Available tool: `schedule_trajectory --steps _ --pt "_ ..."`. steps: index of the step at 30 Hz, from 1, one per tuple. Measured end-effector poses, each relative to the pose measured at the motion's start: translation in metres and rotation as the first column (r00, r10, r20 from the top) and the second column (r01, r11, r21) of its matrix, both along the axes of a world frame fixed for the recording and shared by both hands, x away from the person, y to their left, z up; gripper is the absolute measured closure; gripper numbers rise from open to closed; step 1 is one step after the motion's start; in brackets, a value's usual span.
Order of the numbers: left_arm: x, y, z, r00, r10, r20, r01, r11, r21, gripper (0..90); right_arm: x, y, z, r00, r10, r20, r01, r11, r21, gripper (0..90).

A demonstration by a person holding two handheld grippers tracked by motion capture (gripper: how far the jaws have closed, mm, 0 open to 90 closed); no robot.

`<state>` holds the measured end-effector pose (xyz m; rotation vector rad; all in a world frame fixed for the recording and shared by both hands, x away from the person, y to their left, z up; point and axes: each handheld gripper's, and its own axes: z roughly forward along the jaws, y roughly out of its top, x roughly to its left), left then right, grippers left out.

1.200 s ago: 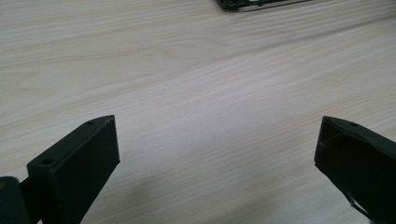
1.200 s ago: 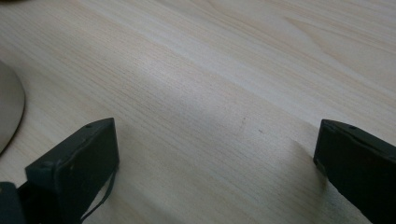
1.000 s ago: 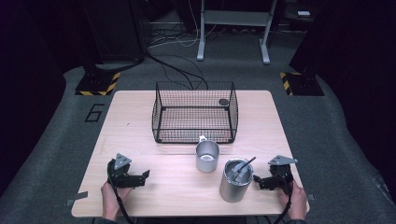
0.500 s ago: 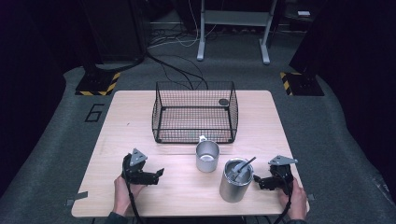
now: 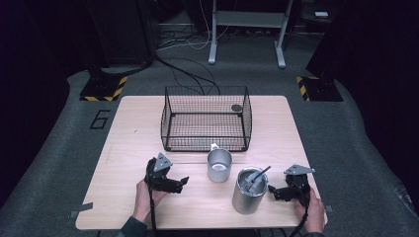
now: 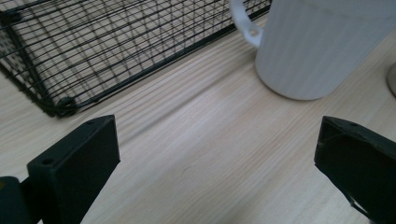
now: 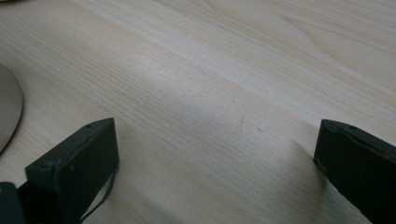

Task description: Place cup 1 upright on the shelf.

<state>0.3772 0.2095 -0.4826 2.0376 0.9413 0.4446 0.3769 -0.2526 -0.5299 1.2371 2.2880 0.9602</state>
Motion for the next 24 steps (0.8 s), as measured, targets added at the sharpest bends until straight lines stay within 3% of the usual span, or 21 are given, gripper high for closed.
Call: schedule_trajectory --steps 10,16,24 --pt "0.005 -0.022 0.005 0.9961 -0.088 -0.004 0.088 0.9961 -0.009 0.1 0.000 0.000 0.000 1.0000 0.000 0.000 0.000 1.000 0.000 0.0" --pt "0.010 -0.034 0.009 0.9900 -0.141 -0.012 0.140 0.9892 -0.045 0.1 0.000 0.000 0.000 1.0000 0.000 0.000 0.000 1.000 0.000 0.0" --pt "0.011 -0.049 0.009 0.9819 -0.189 0.003 0.189 0.9802 -0.059 0.0 0.000 0.000 0.000 1.0000 0.000 -0.001 0.000 1.000 0.000 0.0"
